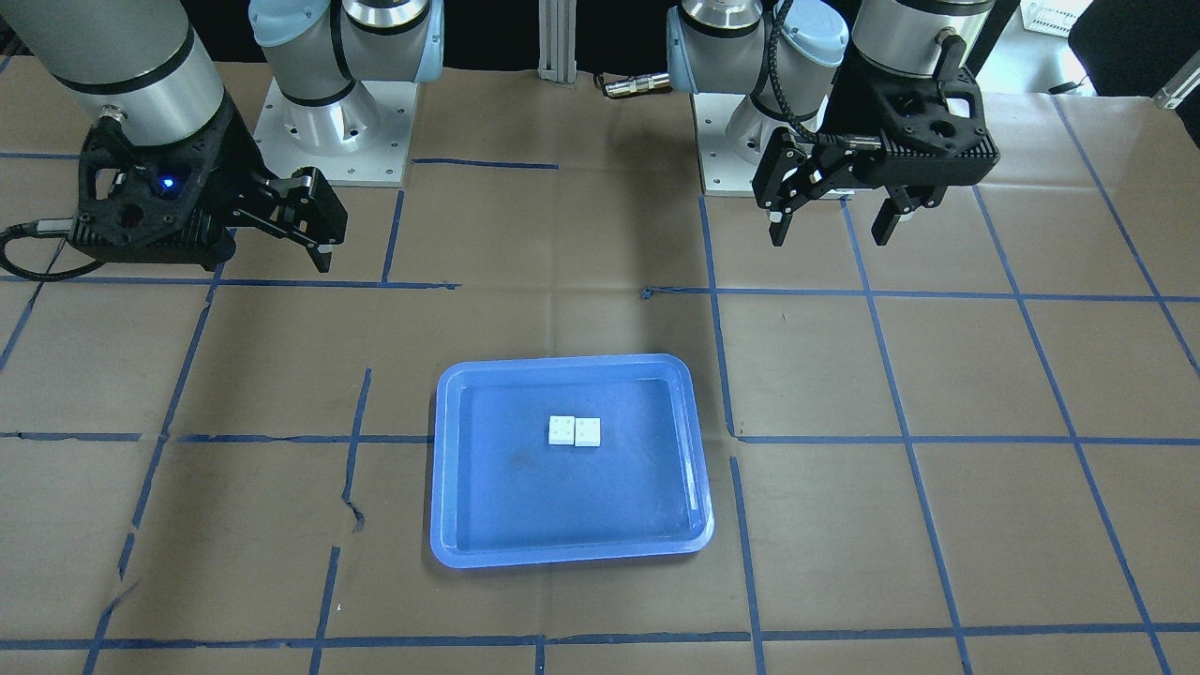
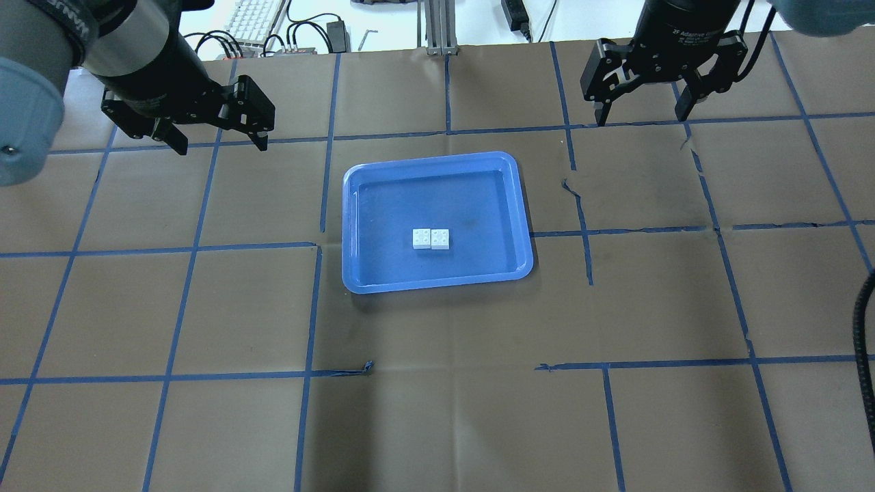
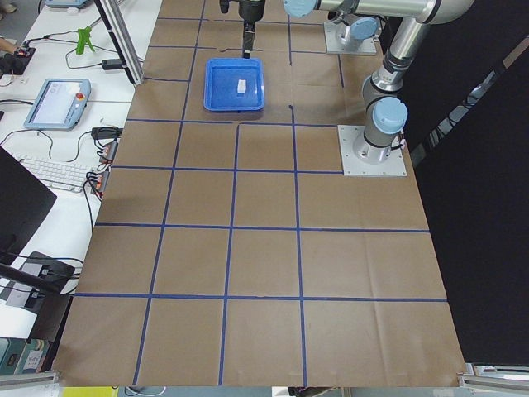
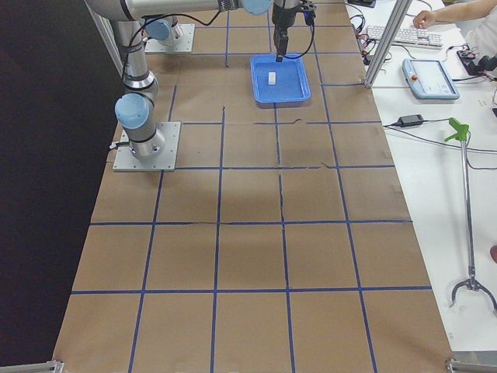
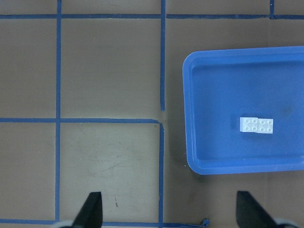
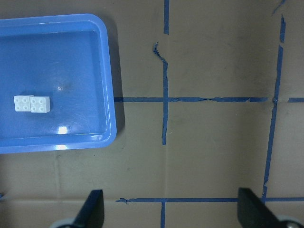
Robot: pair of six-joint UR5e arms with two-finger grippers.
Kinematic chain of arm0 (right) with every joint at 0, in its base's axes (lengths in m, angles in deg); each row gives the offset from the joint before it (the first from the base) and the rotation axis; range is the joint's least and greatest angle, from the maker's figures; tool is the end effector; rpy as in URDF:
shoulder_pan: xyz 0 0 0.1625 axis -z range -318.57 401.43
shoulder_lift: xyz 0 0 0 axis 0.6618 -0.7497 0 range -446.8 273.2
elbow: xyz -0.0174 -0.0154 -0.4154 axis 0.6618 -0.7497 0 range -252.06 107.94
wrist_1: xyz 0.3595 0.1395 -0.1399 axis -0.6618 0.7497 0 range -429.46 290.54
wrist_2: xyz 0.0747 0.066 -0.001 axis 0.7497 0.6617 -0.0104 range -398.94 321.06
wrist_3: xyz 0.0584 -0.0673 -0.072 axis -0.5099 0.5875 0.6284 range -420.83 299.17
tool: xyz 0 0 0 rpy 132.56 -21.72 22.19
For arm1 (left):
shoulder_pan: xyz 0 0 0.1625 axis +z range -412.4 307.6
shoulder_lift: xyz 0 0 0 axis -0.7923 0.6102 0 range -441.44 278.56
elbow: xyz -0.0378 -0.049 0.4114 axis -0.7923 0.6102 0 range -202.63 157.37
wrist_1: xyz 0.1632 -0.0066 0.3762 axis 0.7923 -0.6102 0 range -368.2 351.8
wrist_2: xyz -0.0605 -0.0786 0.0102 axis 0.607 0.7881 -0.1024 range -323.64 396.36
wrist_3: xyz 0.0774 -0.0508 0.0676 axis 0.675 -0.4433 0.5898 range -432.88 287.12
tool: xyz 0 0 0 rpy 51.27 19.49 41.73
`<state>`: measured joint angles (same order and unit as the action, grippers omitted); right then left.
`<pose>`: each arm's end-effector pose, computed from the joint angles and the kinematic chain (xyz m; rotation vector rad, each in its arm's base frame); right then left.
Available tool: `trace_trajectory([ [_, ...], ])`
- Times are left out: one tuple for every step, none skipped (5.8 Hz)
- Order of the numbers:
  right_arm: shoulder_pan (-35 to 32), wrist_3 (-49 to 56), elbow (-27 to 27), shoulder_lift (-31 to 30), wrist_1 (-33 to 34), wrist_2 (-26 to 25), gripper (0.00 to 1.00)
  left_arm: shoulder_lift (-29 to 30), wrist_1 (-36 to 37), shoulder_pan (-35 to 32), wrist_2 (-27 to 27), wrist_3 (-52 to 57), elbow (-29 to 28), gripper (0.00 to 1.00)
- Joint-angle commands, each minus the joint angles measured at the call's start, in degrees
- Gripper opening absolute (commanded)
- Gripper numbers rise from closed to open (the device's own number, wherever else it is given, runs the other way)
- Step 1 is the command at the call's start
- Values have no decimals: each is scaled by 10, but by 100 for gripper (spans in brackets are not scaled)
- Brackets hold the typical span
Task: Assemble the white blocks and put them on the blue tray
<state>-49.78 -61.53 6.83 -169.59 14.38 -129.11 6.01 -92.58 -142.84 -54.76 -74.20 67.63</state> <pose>0.1443 -0.5314 0.4832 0.0145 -3.1371 -0.0619 -0.1348 -0.4825 0.4937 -0.0259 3.1166 -0.2157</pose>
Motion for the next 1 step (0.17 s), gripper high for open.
trace_trajectory([
  [1,0,1,2,0,-1,100,0,0,1,0,0,0,99],
])
